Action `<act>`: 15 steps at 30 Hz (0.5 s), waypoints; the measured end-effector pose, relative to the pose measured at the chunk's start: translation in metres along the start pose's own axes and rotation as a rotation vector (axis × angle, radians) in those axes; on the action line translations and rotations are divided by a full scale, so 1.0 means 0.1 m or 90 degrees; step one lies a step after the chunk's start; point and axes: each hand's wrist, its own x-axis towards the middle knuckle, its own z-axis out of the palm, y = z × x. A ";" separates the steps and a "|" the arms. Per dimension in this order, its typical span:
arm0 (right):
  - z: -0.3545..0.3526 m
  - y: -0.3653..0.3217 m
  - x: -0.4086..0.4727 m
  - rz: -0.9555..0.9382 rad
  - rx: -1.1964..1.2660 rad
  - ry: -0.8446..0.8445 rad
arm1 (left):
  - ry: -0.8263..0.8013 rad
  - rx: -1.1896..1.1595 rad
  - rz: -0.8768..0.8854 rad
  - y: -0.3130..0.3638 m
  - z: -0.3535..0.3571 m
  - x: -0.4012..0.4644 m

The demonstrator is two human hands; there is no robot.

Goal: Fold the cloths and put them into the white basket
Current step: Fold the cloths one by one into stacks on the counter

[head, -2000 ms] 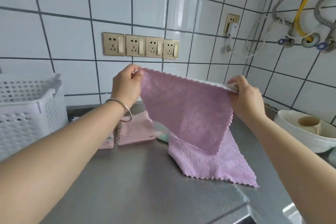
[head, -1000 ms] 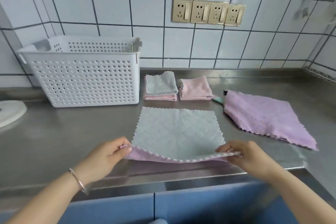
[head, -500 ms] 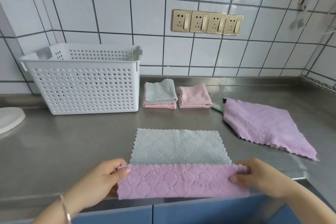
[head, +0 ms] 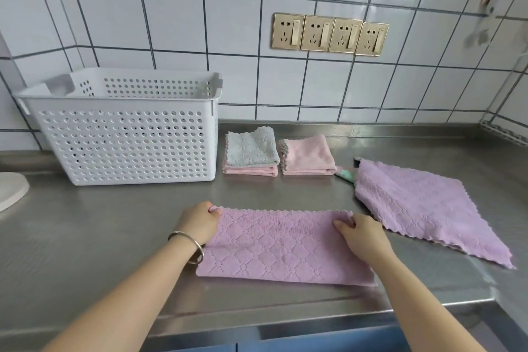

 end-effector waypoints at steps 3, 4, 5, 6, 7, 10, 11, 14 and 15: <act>0.05 -0.01 0.03 0.008 -0.041 0.033 | 0.032 0.046 -0.001 0.02 0.04 0.04; 0.06 -0.01 0.05 0.012 -0.045 0.036 | 0.036 0.060 0.001 0.02 0.05 0.05; 0.07 0.00 0.05 0.016 -0.048 0.037 | 0.036 0.075 0.002 0.02 0.06 0.06; 0.09 0.00 0.06 0.019 -0.055 0.038 | 0.030 0.088 0.001 0.02 0.07 0.07; 0.10 0.00 0.07 0.022 -0.062 0.040 | 0.023 0.098 -0.003 0.01 0.08 0.08; 0.10 0.00 0.08 0.035 -0.068 0.048 | 0.015 0.105 0.002 0.00 0.10 0.13; 0.09 0.01 0.09 0.039 -0.067 0.045 | 0.014 0.108 0.004 0.00 0.10 0.14; 0.11 0.00 0.09 0.048 -0.072 0.049 | 0.012 0.118 0.004 0.01 0.11 0.15; 0.12 -0.01 0.09 0.047 -0.078 0.052 | 0.016 0.128 0.004 0.02 0.12 0.15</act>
